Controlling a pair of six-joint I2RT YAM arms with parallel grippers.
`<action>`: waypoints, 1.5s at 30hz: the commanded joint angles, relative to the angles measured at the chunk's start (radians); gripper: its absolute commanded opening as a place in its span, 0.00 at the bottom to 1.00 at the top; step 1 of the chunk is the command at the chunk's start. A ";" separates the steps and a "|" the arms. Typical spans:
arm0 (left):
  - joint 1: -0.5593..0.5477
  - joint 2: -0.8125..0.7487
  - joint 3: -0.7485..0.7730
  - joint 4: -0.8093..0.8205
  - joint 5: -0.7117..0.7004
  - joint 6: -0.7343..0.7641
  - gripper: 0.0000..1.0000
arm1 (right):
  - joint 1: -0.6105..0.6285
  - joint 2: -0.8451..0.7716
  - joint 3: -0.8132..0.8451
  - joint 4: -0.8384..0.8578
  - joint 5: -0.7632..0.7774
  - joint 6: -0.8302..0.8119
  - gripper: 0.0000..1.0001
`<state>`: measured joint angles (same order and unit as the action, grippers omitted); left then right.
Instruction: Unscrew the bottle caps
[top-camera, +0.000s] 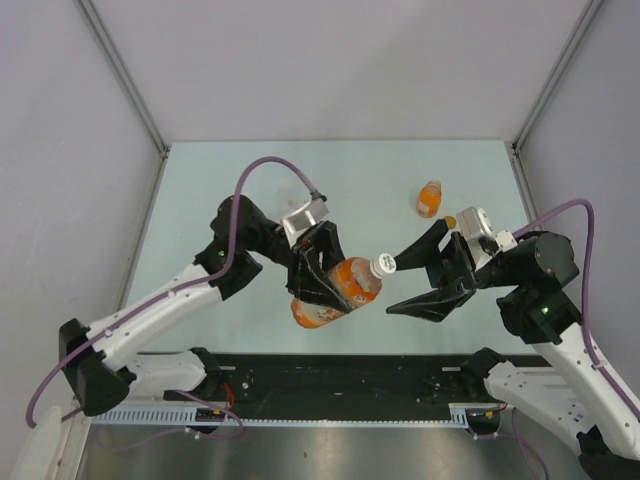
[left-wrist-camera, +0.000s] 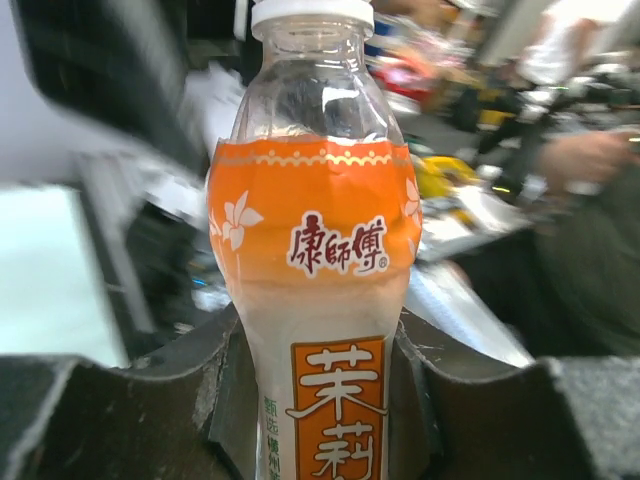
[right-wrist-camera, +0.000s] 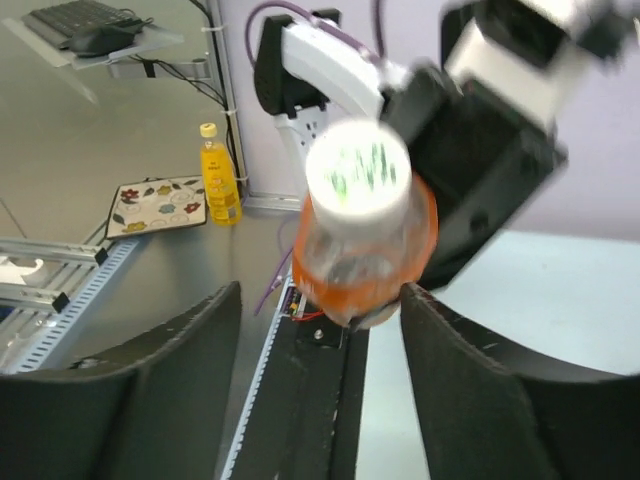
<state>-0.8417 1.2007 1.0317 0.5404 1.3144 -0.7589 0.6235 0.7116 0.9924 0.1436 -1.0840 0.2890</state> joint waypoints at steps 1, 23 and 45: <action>0.009 -0.084 0.087 -0.491 -0.227 0.500 0.00 | -0.021 -0.001 0.051 -0.092 0.051 0.041 0.72; -0.221 -0.223 -0.056 -0.562 -1.602 0.711 0.00 | 0.044 0.009 0.065 -0.179 1.026 0.327 0.80; -0.424 -0.187 -0.140 -0.389 -1.923 0.909 0.00 | 0.199 0.163 0.075 -0.118 1.181 0.415 0.79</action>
<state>-1.2526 1.0046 0.8948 0.0994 -0.5751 0.1158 0.8108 0.8719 1.0271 -0.0315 0.0628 0.7067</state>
